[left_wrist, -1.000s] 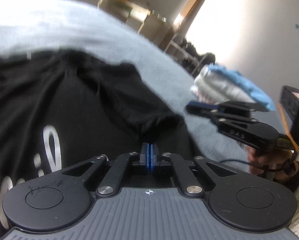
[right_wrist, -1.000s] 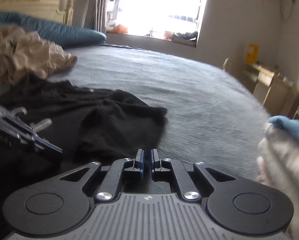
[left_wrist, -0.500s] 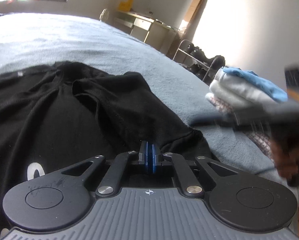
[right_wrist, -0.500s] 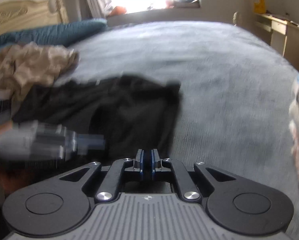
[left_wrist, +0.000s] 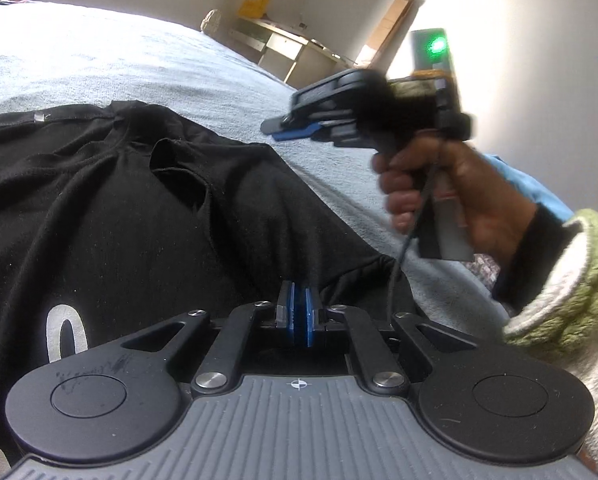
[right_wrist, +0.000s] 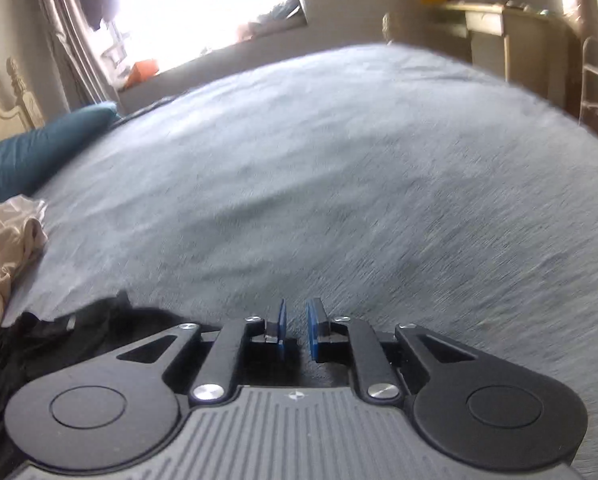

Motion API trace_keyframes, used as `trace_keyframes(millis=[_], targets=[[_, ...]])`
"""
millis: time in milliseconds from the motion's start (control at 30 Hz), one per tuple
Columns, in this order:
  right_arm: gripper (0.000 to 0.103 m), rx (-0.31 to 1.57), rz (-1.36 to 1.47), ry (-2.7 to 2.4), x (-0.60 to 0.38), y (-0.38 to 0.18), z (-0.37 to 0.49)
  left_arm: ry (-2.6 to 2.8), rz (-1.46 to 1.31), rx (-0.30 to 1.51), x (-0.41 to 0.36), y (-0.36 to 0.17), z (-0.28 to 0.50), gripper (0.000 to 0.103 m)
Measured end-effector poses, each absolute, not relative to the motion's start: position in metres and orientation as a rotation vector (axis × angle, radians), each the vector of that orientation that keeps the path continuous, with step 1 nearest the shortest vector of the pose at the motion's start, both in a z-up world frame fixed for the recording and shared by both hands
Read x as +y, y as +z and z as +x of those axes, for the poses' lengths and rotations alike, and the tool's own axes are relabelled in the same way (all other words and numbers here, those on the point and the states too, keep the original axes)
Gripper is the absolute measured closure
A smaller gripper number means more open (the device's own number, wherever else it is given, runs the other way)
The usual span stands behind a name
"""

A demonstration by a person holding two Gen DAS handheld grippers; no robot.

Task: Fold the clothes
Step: 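Smooth the black fabric and open both grippers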

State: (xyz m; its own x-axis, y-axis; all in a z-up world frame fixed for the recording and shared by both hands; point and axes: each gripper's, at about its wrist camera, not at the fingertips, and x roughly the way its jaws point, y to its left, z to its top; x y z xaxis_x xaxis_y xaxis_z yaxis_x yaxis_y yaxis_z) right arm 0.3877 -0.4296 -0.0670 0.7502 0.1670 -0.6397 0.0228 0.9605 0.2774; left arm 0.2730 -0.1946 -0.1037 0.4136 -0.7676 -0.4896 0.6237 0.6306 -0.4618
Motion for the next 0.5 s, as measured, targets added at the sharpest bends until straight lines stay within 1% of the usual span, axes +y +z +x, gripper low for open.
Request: trace_keyframes(millis=[33, 100, 233, 300, 333, 433, 467, 500], targets=[[0.090, 0.723, 0.294, 0.113, -0.431, -0.062, 0.383, -0.885, -0.224, 0.733, -0.194, -0.104, 0.273, 0.099], [0.090, 0.784, 0.304, 0.256, -0.421, -0.056, 0.374, -0.889, -0.235, 0.738, -0.193, -0.105, 0.273, 0.099], [0.090, 0.964, 0.146, 0.471, -0.371, -0.065, 0.372, -0.893, -0.244, 0.742, -0.192, -0.105, 0.274, 0.099], [0.090, 0.987, 0.098, 0.452, -0.352, -0.076, 0.382, -0.897, -0.246, 0.741, -0.191, -0.106, 0.273, 0.099], [0.092, 0.965, 0.126, 0.432, -0.351, -0.078, 0.389, -0.899, -0.247, 0.741, -0.191, -0.106, 0.273, 0.099], [0.092, 0.894, 0.206, 0.361, -0.352, -0.080, 0.411, -0.909, -0.262, 0.748, -0.190, -0.107, 0.273, 0.099], [0.092, 0.885, 0.225, 0.318, -0.355, -0.078, 0.416, -0.910, -0.268, 0.750, -0.190, -0.108, 0.274, 0.099], [0.088, 0.882, 0.264, 0.303, -0.361, -0.075, 0.417, -0.912, -0.275, 0.753, -0.189, -0.108, 0.274, 0.099]])
